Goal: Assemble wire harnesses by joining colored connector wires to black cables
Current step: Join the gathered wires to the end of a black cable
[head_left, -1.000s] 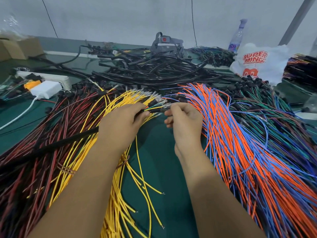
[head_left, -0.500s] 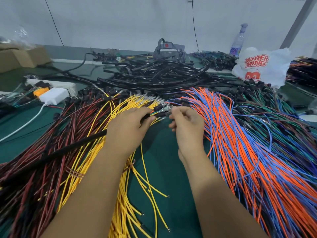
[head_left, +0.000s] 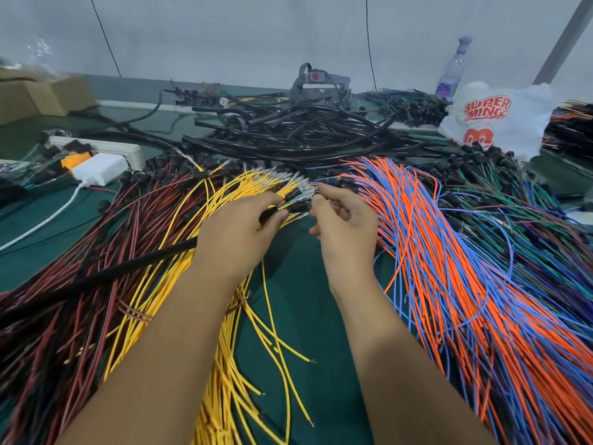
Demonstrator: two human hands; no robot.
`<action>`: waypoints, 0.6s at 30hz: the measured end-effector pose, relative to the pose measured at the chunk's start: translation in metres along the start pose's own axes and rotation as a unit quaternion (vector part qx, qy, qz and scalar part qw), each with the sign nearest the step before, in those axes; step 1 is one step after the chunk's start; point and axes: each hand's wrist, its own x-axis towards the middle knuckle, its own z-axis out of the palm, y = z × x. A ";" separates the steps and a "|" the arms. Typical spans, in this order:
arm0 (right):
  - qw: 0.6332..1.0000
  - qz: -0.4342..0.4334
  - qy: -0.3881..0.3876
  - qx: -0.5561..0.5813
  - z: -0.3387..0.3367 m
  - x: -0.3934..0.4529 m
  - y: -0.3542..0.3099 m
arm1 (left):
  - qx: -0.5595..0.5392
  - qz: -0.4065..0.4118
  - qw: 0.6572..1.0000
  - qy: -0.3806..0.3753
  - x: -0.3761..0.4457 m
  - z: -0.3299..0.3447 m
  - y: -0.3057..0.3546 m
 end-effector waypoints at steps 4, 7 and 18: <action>1.000 0.004 -0.010 -0.009 -0.001 -0.001 0.000 | -0.009 -0.001 1.000 0.012 -0.001 0.000 -0.001; 1.000 -0.001 -0.022 -0.021 -0.002 -0.002 0.000 | -0.013 0.004 1.000 0.028 -0.001 0.000 0.000; 1.000 -0.006 0.018 -0.018 -0.007 0.007 0.000 | 0.031 0.083 0.993 0.077 0.001 -0.004 0.005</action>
